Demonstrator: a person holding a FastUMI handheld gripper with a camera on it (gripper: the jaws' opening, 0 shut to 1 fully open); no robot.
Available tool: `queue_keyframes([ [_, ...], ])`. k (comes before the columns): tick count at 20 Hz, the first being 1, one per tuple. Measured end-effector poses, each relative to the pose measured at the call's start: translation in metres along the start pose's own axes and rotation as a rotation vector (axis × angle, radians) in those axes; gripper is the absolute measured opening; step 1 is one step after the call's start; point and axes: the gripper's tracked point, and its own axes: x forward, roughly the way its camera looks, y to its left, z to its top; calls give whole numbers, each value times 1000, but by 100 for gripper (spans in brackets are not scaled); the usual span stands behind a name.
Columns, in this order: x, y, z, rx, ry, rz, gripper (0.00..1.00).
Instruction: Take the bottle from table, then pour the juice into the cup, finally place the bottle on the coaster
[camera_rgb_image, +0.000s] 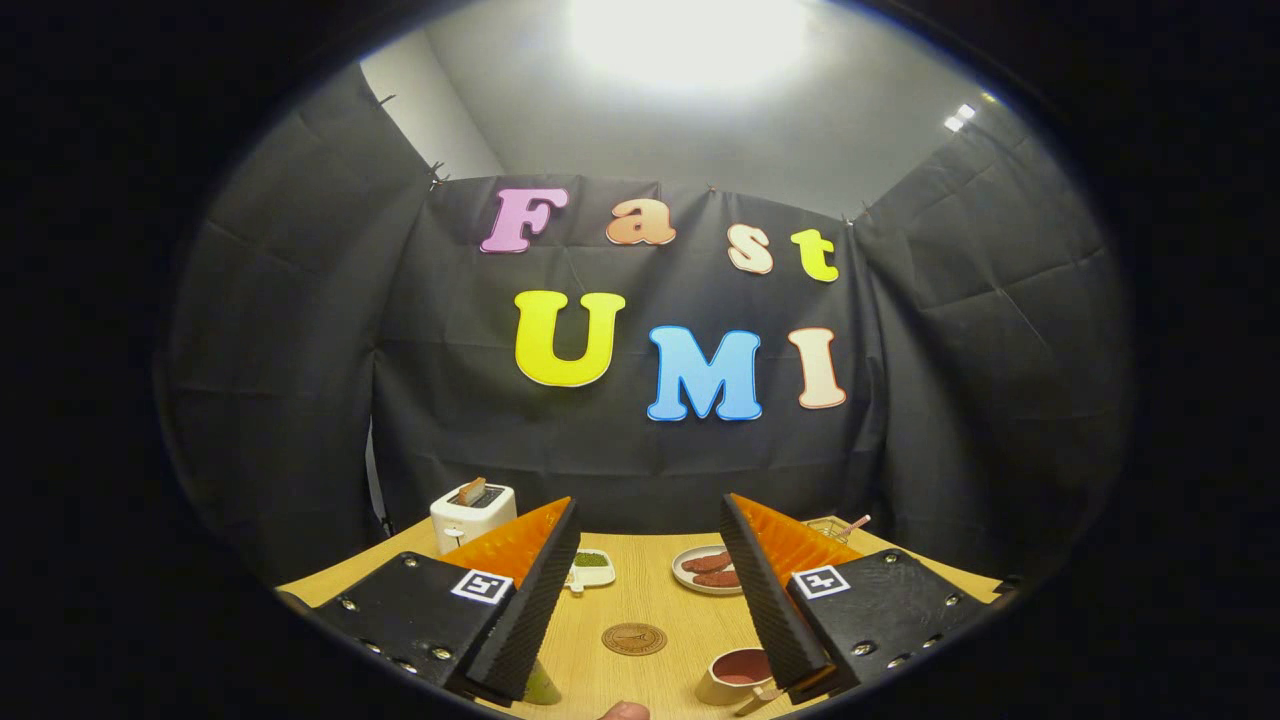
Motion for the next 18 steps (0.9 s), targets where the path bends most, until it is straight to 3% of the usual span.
queue_keyframes([
  [18, -1, 88, -87, 87, 93, 89, 86],
])
